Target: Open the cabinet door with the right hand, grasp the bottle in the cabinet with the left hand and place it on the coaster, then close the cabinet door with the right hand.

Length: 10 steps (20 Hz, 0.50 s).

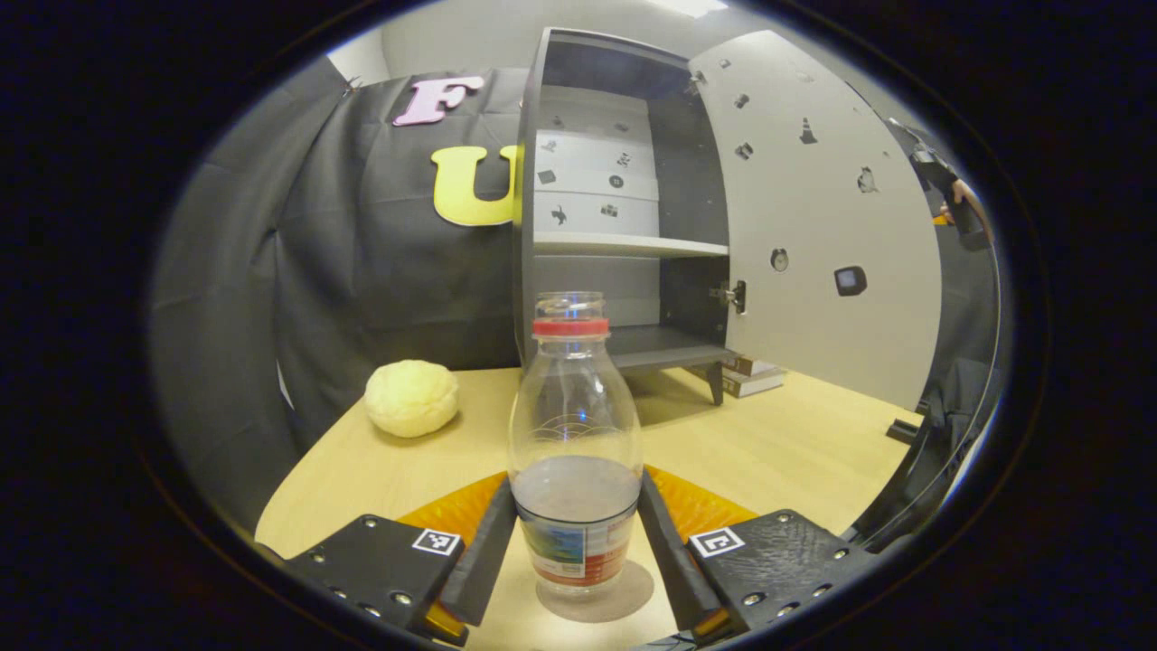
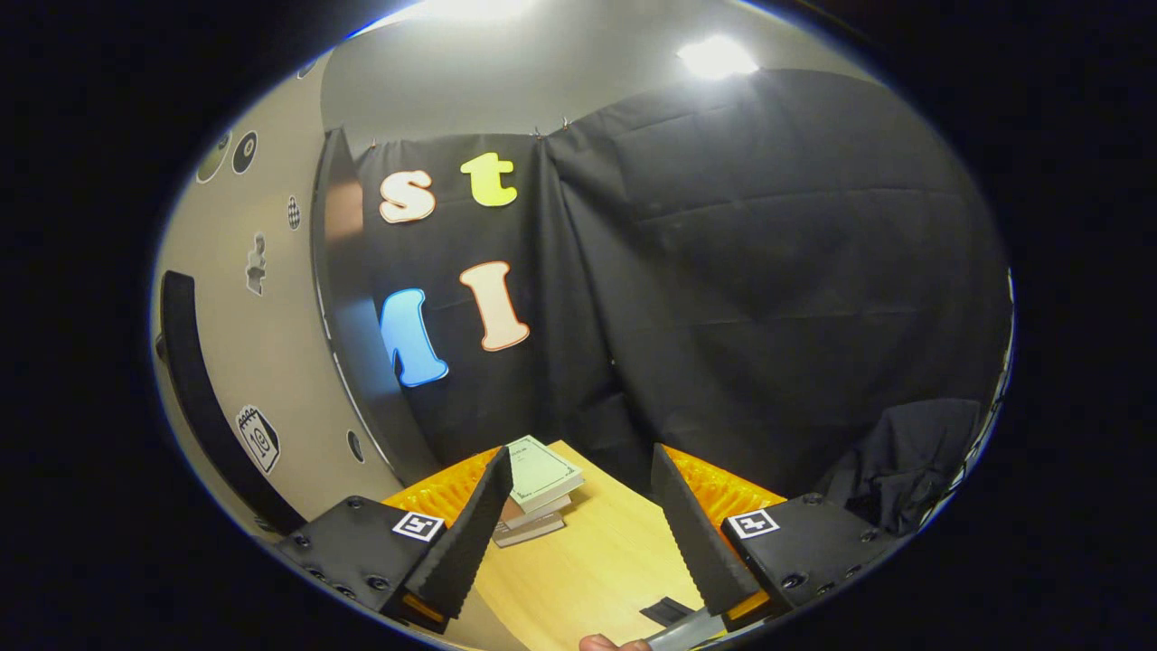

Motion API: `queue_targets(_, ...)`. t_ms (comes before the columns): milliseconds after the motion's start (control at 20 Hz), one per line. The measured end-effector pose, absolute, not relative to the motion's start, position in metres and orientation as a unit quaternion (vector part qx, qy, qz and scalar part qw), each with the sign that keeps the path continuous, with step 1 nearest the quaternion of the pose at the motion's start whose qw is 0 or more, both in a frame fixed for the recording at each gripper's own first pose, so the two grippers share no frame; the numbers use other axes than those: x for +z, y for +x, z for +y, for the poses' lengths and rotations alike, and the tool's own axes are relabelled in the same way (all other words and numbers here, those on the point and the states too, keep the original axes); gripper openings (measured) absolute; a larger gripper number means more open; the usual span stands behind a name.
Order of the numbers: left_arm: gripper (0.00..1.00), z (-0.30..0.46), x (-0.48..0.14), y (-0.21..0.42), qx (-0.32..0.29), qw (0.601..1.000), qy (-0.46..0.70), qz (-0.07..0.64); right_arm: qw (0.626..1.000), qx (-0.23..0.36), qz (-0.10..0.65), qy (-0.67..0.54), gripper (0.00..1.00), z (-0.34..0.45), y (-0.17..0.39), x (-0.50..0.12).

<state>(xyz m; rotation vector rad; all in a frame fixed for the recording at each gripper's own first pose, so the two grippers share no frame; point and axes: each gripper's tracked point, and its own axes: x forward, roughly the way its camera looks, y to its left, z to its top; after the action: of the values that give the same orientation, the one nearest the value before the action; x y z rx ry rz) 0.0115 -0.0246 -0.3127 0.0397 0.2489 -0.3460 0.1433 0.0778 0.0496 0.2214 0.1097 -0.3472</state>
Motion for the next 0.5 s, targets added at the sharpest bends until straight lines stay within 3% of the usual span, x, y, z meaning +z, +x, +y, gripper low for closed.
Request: queue_targets(500, 0.75, -0.026, -0.329, 0.020, -0.158, 0.979, 0.025, 0.126, 0.976, -0.193, 0.085, 0.060, 0.98, 0.085, 0.135, 0.026)
